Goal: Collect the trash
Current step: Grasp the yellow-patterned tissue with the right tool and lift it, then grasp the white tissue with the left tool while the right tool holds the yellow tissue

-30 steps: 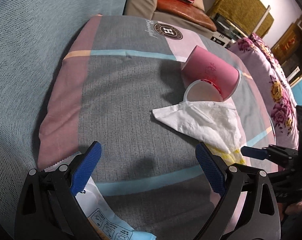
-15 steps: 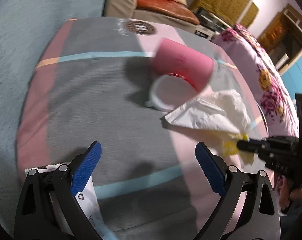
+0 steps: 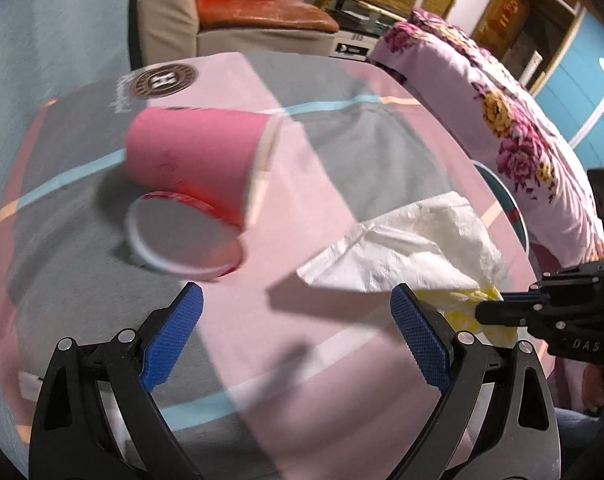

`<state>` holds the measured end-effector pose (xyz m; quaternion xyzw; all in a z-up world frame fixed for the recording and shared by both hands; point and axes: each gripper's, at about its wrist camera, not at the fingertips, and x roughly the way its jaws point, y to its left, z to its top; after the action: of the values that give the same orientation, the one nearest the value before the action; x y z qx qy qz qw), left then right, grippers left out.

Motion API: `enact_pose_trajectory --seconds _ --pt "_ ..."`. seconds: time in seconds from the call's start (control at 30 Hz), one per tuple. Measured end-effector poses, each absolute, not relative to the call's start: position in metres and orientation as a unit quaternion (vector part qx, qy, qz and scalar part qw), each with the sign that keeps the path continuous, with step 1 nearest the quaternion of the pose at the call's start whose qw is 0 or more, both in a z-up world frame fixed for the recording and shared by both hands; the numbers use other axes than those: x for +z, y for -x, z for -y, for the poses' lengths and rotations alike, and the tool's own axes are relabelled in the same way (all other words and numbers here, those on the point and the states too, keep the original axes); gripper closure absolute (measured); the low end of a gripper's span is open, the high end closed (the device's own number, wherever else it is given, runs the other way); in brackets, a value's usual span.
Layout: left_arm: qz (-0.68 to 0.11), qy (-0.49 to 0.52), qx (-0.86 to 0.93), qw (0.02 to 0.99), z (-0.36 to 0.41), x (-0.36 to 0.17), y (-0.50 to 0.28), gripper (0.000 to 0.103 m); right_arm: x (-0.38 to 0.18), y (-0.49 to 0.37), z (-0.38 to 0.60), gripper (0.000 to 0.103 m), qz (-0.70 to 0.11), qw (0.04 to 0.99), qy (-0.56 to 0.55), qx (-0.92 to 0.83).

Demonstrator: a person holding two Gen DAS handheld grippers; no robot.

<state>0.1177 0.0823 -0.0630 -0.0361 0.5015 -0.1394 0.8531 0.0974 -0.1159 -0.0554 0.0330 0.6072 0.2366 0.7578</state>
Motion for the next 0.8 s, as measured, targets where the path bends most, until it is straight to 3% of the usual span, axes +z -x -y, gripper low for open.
enact_pose_trajectory --seconds 0.03,0.1,0.17,0.47,0.8 --pt "-0.497 0.028 -0.140 0.856 -0.075 -0.062 -0.117 0.011 -0.055 -0.097 0.120 0.096 -0.607 0.758 -0.036 0.237" --pt "-0.501 0.025 -0.142 0.853 -0.067 -0.064 -0.119 0.033 -0.057 -0.097 0.125 0.096 -0.608 0.756 -0.041 0.240" --pt "-0.515 0.031 -0.145 0.844 -0.059 -0.070 -0.125 0.044 -0.059 -0.096 0.129 0.096 -0.609 0.754 -0.045 0.244" --pt "-0.515 0.036 -0.124 0.848 -0.045 -0.067 -0.136 0.044 -0.064 -0.093 0.144 0.096 -0.611 0.748 -0.063 0.252" --pt "-0.529 -0.066 -0.103 0.840 -0.002 -0.086 -0.146 0.044 -0.055 -0.100 0.184 0.096 -0.589 0.766 -0.105 0.236"
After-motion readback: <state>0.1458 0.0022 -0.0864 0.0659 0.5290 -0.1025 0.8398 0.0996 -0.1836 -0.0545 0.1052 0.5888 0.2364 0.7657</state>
